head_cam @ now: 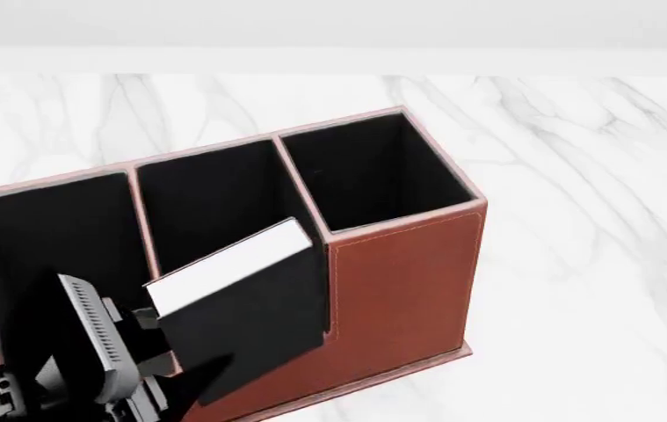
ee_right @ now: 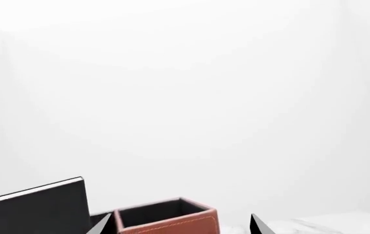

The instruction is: Pick up the book and place it in the back compartment of the caddy.

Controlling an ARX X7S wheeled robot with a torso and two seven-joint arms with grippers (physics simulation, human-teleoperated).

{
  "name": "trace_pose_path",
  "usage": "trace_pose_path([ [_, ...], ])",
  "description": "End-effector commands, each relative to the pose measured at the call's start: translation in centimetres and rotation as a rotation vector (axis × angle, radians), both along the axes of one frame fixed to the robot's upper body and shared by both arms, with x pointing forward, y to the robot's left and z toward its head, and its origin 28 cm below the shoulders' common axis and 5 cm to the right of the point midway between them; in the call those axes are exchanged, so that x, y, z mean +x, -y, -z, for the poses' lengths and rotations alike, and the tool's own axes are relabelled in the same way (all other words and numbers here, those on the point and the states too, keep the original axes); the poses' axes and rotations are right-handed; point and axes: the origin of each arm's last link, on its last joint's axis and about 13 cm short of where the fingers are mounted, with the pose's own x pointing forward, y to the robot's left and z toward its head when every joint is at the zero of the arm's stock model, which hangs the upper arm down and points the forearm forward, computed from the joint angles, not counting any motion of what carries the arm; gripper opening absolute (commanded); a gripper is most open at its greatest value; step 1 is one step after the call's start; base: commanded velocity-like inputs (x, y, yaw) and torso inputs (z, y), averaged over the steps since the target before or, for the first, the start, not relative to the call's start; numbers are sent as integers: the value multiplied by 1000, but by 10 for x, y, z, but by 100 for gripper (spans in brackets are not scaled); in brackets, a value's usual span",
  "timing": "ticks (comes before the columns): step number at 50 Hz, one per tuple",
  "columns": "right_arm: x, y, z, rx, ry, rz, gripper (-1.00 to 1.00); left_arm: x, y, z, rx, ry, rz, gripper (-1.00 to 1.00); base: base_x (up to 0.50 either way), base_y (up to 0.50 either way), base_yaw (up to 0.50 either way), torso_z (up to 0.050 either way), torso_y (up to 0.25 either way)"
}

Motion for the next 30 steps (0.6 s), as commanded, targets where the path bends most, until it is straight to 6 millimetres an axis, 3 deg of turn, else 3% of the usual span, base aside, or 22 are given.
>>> trace_pose_path([
  [1, 1, -2, 1, -13, -5, -7, 100, 4, -6, -26, -60, -39, -6, -100, 0, 0, 0, 0, 0],
  [14, 0, -3, 2, -47, 7, 19, 100, 9, -3, -31, -39, -155, 46, -100, 0, 0, 0, 0, 1],
  [30, 3, -5, 4, -98, -12, 71, 100, 6, 0, -29, -12, -162, 67, -100, 0, 0, 0, 0, 1],
])
